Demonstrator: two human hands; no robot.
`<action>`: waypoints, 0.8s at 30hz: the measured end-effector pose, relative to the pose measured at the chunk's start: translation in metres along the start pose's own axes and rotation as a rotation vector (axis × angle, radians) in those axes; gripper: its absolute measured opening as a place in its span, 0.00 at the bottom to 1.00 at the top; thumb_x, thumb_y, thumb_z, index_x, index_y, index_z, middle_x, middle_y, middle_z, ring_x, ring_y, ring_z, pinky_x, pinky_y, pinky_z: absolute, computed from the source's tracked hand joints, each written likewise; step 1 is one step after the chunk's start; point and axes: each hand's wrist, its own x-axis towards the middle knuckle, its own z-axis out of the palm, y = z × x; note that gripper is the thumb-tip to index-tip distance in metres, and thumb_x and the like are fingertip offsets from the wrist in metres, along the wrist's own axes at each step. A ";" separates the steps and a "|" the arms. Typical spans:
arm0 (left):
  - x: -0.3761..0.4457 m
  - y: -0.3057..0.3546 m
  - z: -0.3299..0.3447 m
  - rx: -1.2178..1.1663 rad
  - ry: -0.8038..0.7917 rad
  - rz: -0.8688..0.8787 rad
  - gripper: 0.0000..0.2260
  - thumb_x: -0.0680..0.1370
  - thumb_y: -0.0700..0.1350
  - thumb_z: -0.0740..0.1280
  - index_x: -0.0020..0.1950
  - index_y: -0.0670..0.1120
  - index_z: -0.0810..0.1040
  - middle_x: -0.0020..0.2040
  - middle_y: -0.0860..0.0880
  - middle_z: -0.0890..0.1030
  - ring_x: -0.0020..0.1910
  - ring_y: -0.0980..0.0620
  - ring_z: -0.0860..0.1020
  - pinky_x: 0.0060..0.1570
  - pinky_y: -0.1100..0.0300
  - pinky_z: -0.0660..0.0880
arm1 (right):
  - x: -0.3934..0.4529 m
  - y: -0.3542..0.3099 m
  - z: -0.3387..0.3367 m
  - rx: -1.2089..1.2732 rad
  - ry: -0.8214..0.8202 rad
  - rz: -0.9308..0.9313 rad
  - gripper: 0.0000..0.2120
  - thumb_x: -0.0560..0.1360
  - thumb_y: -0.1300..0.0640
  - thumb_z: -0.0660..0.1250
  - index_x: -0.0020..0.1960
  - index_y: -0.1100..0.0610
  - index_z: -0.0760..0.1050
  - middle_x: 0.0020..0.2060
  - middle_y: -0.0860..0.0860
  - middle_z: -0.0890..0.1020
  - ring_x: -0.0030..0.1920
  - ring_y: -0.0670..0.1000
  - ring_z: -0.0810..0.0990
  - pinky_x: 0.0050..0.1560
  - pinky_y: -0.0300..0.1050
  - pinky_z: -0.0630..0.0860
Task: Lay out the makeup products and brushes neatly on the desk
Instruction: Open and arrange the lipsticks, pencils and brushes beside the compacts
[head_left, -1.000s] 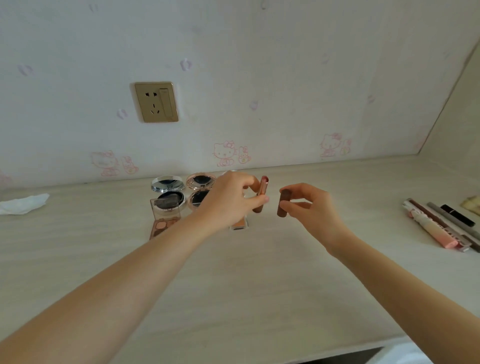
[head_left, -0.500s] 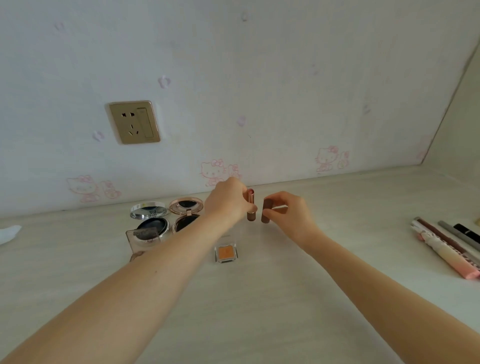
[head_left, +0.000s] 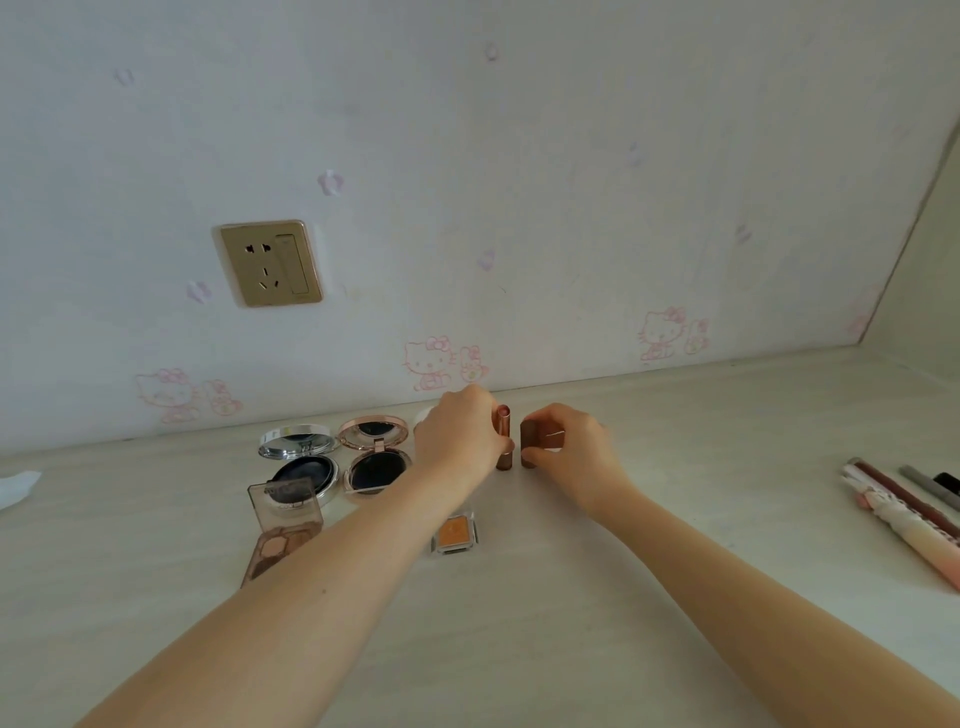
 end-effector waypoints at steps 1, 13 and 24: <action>0.000 -0.001 0.001 0.003 0.014 -0.001 0.06 0.69 0.46 0.74 0.39 0.46 0.79 0.37 0.49 0.81 0.39 0.47 0.79 0.37 0.56 0.75 | 0.001 0.000 0.001 -0.003 0.000 -0.003 0.11 0.67 0.68 0.70 0.44 0.54 0.79 0.39 0.45 0.82 0.43 0.42 0.81 0.42 0.27 0.73; 0.008 -0.006 0.006 -0.039 0.017 -0.055 0.04 0.65 0.45 0.73 0.36 0.48 0.79 0.35 0.50 0.81 0.37 0.47 0.80 0.40 0.51 0.79 | 0.012 0.003 0.006 -0.068 -0.005 0.013 0.12 0.68 0.64 0.71 0.46 0.50 0.76 0.41 0.46 0.82 0.45 0.46 0.81 0.42 0.32 0.73; -0.006 -0.012 -0.011 -0.114 0.087 -0.016 0.13 0.74 0.44 0.70 0.58 0.46 0.80 0.50 0.50 0.83 0.50 0.50 0.80 0.51 0.52 0.78 | -0.007 0.007 -0.016 -0.233 0.007 -0.051 0.19 0.74 0.57 0.70 0.63 0.57 0.72 0.55 0.51 0.81 0.56 0.49 0.78 0.56 0.39 0.72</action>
